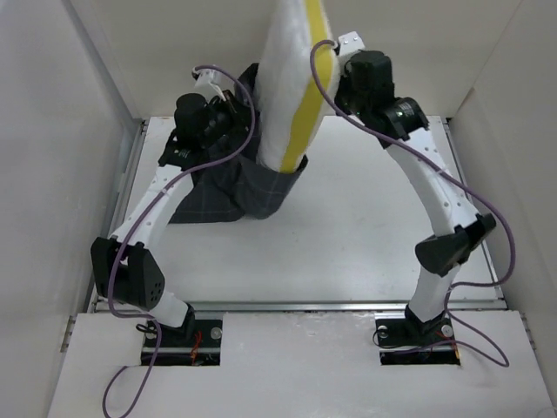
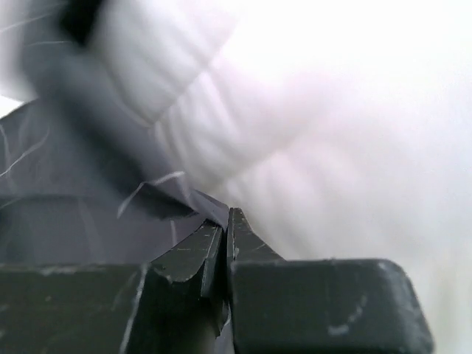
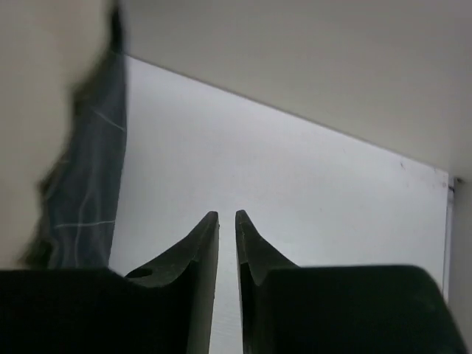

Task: Put the pillow into the pillowcase

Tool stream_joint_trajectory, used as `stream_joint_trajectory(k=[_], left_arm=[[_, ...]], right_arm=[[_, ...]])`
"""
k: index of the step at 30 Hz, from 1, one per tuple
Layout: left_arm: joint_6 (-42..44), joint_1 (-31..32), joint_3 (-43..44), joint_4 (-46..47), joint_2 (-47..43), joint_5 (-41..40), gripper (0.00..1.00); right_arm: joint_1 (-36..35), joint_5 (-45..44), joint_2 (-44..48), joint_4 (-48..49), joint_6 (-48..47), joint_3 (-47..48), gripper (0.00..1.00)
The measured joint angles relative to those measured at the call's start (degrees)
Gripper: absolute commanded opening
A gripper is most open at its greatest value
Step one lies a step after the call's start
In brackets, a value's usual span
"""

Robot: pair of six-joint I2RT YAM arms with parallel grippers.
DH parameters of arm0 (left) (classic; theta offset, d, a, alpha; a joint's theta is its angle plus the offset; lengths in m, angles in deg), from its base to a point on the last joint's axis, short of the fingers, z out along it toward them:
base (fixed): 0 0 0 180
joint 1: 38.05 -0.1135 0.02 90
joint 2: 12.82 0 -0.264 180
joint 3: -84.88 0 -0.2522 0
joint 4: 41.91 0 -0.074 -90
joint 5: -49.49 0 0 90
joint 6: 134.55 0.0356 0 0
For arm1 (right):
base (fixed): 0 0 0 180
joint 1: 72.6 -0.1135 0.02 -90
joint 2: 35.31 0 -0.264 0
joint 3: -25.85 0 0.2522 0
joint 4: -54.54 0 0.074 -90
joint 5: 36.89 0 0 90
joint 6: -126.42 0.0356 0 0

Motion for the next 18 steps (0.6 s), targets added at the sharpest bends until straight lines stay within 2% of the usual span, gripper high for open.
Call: stream_joint_trajectory(k=[4, 5, 8, 12, 14, 16, 18], left_arm=[[0.07, -0.28, -1.01, 2.84, -0.02, -0.59, 0.0], [-0.04, -0.31, -2.71, 3.54, 0.02, -0.68, 0.0], [-0.94, -0.68, -7.87, 4.59, 1.9, -0.52, 0.0], [-2.8, -1.27, -12.11, 4.26, 5.53, -0.24, 0.0], [-2.84, -1.27, -12.79, 4.0, 6.34, -0.2, 0.0], [-2.45, -1.14, -12.85, 3.65, 6.36, 0.26, 0.0], [-1.95, -0.72, -12.85, 4.42, 6.27, 0.68, 0.0]], right_arm=[[0.15, 16.0, 4.44, 2.69, -0.96, 0.68, 0.26], [-0.35, 20.24, 4.0, 3.67, -1.09, 0.96, 0.3], [-2.99, 28.13, -2.36, 3.93, -2.03, 5.16, 0.31], [-5.88, 31.45, -12.17, 4.63, -3.43, 8.9, 0.3], [-6.14, 31.85, -11.5, 7.26, -3.72, 2.08, 0.3], [-6.1, 30.82, -6.34, 10.45, -3.72, -9.11, 0.35], [-6.19, 28.44, 4.02, 12.31, -2.58, -24.85, 0.52]])
